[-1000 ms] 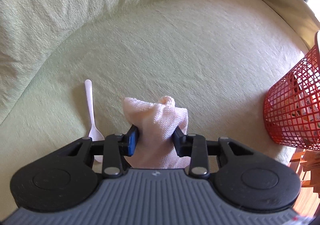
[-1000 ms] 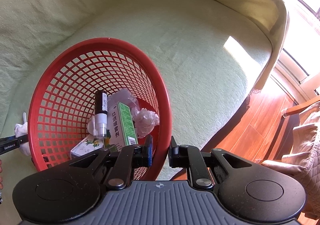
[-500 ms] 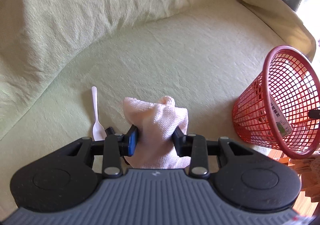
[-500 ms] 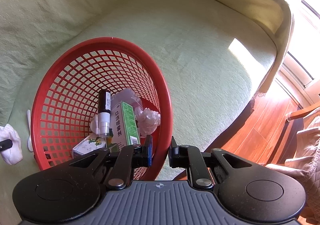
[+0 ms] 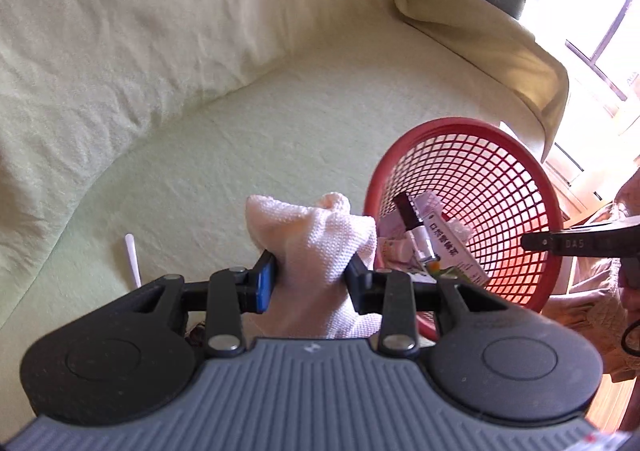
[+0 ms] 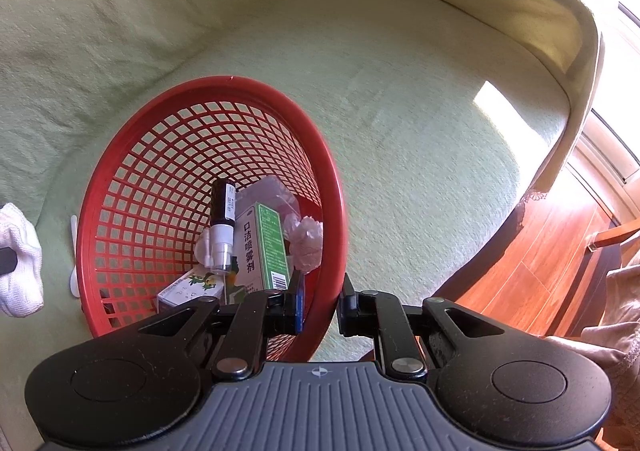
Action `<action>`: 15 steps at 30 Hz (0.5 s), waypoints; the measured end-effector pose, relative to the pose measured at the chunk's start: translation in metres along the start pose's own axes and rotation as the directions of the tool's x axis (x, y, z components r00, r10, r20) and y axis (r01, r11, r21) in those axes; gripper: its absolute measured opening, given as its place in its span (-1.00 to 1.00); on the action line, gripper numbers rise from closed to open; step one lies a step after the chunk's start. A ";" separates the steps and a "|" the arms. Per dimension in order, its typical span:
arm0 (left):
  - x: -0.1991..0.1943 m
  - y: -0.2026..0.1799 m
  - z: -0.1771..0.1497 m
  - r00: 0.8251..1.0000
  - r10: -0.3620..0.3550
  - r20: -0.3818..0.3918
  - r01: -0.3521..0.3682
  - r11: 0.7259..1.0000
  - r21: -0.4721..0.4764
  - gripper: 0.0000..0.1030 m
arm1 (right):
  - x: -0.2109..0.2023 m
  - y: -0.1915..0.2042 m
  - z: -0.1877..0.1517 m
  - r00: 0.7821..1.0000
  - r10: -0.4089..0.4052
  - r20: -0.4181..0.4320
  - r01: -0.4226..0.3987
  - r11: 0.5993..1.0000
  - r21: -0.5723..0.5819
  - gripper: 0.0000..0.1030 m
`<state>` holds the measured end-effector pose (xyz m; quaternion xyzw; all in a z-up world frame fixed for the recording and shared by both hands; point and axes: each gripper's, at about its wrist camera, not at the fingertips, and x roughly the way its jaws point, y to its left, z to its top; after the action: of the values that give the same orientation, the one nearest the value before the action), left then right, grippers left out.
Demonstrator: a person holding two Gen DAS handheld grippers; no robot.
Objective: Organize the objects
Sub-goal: 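Carry the cloth over the red basket and open the left tool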
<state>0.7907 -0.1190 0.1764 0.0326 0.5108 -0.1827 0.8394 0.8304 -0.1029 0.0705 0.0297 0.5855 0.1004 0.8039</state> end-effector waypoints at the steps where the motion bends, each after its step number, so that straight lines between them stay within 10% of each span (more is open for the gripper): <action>1: 0.001 -0.007 0.003 1.000 -0.009 0.003 0.009 1.000 0.007 -0.39 | 0.000 0.000 0.001 1.000 0.001 0.001 -0.001 1.000 -0.001 -0.76; 15: 0.027 -0.070 0.021 0.995 -0.092 -0.028 0.095 0.992 0.089 -0.39 | 0.000 0.000 0.001 1.000 0.019 0.006 -0.019 1.000 -0.005 -0.76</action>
<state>0.7955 -0.1971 0.1717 0.0487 0.5129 -0.2443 0.8215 0.8314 -0.1027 0.0706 0.0333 0.5825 0.1094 0.8048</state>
